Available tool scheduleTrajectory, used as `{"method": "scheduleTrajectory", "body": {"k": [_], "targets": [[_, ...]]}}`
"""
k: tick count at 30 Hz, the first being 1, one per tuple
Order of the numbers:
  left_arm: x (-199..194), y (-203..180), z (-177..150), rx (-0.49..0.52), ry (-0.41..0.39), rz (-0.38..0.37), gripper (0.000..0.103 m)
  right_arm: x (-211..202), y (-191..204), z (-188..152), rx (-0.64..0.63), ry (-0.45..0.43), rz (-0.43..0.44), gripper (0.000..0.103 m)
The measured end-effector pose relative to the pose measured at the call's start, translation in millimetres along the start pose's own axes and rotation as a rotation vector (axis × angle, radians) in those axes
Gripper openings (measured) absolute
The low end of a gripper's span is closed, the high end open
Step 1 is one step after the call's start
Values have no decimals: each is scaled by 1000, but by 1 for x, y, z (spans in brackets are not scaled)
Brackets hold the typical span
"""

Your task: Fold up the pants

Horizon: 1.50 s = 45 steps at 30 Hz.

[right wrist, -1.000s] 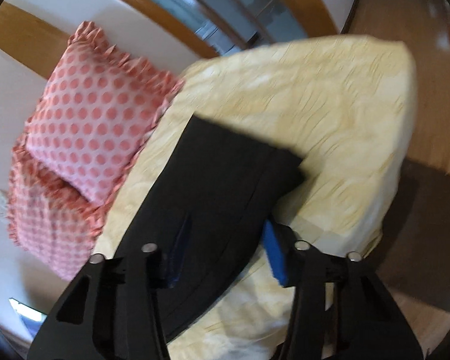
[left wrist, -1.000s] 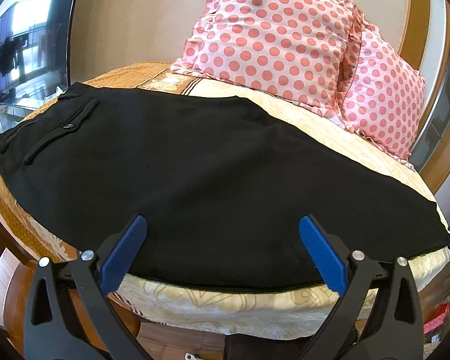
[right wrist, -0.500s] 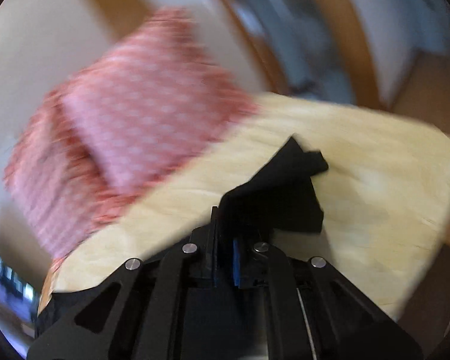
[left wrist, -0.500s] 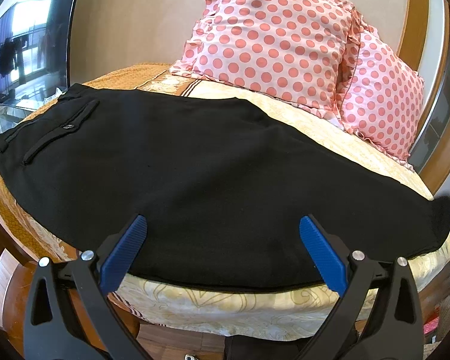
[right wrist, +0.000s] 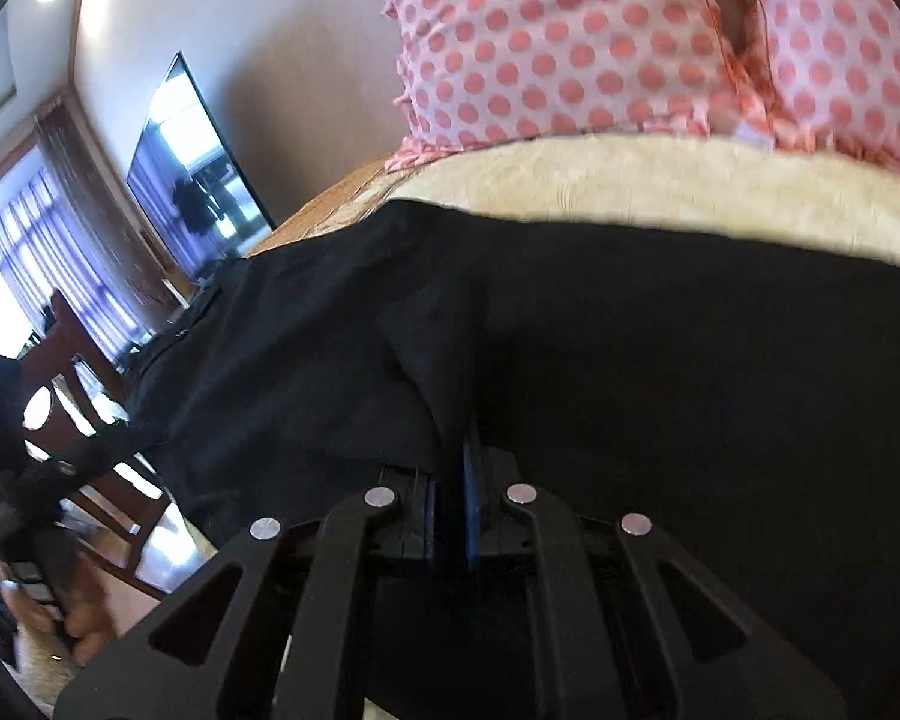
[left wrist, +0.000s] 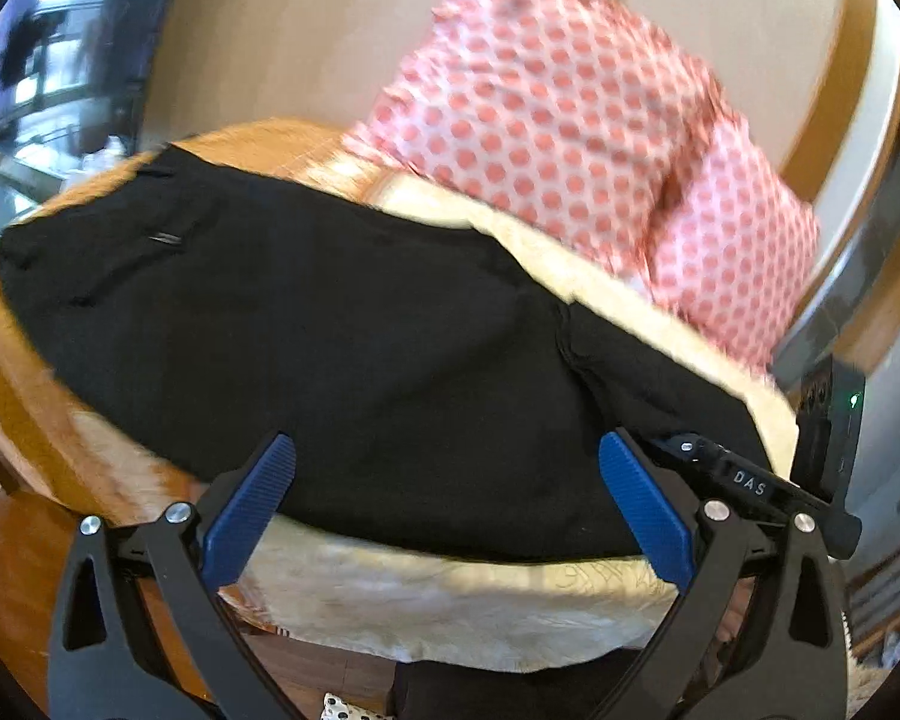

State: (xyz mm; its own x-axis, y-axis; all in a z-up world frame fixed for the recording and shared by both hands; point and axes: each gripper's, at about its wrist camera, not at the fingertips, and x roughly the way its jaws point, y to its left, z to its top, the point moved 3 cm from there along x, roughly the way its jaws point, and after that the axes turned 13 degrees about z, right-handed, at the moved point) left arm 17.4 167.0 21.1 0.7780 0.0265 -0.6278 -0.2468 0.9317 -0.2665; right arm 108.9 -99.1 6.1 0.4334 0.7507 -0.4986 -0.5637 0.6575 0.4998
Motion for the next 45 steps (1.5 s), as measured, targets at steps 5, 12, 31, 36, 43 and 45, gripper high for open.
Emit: {"method": "scheduleTrajectory", "body": {"k": [5, 12, 31, 36, 43, 45], "targets": [[-20, 39, 11, -129, -61, 39, 101, 1, 17, 11, -16, -39, 26, 7], [-16, 68, 9, -237, -16, 47, 101, 26, 48, -11, -108, 33, 41, 7], [15, 106, 23, -423, 109, -41, 101, 52, 81, -40, -239, 148, 184, 79], [17, 108, 24, -434, 123, -8, 101, 49, 82, -39, -221, 139, 202, 80], [15, 100, 34, -441, 141, -47, 101, 48, 84, -41, -247, 132, 194, 83], [16, 99, 38, -447, 137, -62, 101, 48, 84, -40, -244, 131, 199, 84]]}}
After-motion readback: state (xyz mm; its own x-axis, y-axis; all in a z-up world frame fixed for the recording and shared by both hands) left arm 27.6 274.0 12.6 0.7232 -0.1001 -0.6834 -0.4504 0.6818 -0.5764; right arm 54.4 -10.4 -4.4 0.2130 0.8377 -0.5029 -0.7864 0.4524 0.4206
